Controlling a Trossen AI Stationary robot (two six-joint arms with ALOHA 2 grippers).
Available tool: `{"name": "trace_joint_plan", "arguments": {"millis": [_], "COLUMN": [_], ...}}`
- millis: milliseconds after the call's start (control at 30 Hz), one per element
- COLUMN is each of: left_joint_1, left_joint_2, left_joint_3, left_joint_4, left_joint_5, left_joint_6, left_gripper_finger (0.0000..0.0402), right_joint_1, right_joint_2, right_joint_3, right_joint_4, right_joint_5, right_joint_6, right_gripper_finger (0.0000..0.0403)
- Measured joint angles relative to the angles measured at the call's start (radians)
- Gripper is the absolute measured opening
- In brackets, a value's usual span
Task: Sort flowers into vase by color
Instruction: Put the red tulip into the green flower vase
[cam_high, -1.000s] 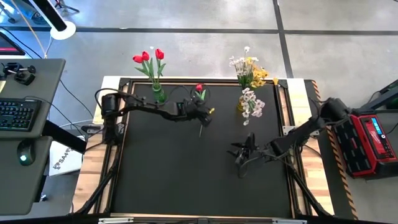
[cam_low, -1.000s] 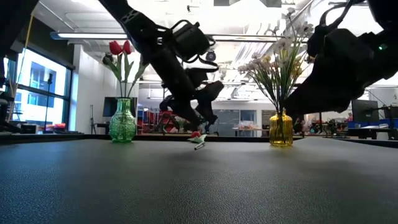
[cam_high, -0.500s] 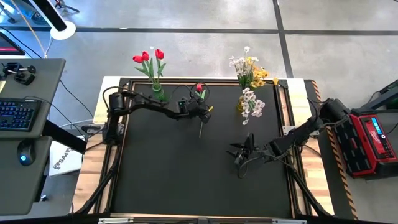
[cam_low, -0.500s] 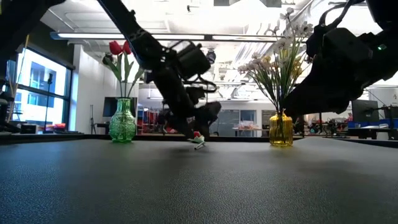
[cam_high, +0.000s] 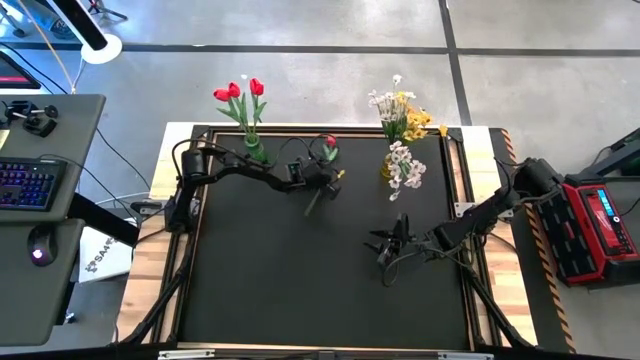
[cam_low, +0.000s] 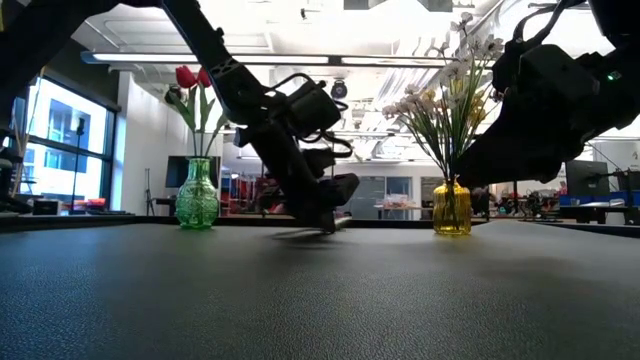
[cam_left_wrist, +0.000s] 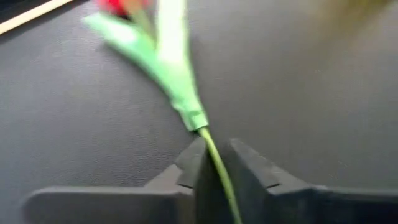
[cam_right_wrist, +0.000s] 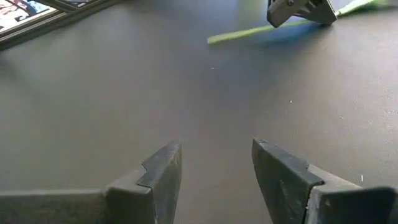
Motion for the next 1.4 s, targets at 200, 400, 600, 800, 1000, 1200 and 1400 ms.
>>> {"name": "trace_joint_plan", "arguments": {"millis": [200, 400, 600, 800, 1000, 1200, 1400], "left_joint_1": [-0.013, -0.064, -0.143, -0.239, -0.357, -0.399, -0.384], "left_joint_2": [-0.016, -0.104, -0.256, -0.448, -0.571, -0.589, -0.591], "left_joint_3": [-0.002, -0.015, -0.163, -0.417, -0.602, -0.656, -0.654], "left_joint_4": [-0.017, -0.054, -0.047, -0.057, -0.075, -0.109, -0.116], "left_joint_5": [0.030, 0.033, 0.021, -0.010, -0.032, -0.025, 0.020], "left_joint_6": [0.042, 0.095, 0.064, -0.137, -0.356, -0.412, -0.374], "left_gripper_finger": [0.0007, 0.0002, 0.0001, 0.0001, 0.0000, 0.0004, 0.0060], "right_joint_1": [0.000, 0.000, 0.009, 0.010, 0.010, 0.009, 0.009], "right_joint_2": [0.000, 0.000, -0.001, -0.001, -0.001, 0.000, 0.000], "right_joint_3": [0.000, 0.000, 0.000, 0.000, 0.000, 0.000, 0.000], "right_joint_4": [0.000, 0.001, 0.007, 0.023, 0.028, 0.034, 0.035], "right_joint_5": [0.000, -0.001, -0.005, -0.005, 0.019, 0.026, 0.025], "right_joint_6": [0.000, 0.000, 0.002, 0.000, -0.008, -0.019, -0.019], "right_gripper_finger": [0.0183, 0.0183, 0.0183, 0.0183, 0.0183, 0.0183, 0.0183]}}
